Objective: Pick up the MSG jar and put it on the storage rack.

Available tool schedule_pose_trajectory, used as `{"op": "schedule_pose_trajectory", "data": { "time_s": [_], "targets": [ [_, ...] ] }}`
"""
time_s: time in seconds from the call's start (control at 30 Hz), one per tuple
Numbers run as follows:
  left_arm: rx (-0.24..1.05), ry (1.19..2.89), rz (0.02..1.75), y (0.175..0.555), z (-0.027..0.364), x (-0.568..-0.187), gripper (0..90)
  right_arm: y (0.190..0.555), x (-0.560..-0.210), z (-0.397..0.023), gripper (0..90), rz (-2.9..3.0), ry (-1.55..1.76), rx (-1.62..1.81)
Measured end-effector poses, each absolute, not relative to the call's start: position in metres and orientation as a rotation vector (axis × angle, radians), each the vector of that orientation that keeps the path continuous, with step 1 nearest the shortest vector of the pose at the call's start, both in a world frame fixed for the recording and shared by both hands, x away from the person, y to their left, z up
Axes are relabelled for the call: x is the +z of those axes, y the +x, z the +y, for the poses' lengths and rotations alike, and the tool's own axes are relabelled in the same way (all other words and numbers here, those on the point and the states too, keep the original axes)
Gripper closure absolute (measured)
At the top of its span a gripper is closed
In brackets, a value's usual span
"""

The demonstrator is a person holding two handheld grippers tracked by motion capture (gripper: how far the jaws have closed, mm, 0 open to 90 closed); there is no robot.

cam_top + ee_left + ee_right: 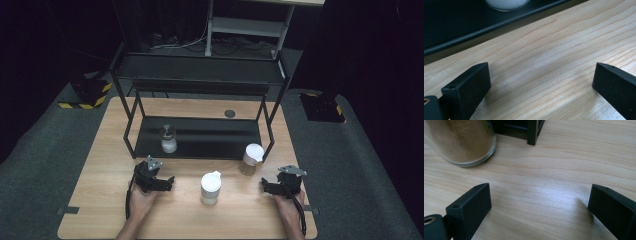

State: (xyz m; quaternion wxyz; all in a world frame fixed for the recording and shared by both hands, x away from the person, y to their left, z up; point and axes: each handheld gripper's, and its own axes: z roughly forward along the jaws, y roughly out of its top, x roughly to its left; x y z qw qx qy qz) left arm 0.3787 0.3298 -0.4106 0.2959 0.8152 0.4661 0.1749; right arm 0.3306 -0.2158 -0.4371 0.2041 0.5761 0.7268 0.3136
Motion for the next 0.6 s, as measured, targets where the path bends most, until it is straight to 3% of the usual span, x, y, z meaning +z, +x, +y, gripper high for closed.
{"op": "schedule_pose_trajectory", "data": {
  "time_s": [0.6],
  "targets": [
    [0.465, 2.169, 1.240, 0.379, 0.330, -0.411, 1.7, 0.312, -0.428, -0.218, 4.2, 2.089, 1.497, 0.933]
  ]
}}
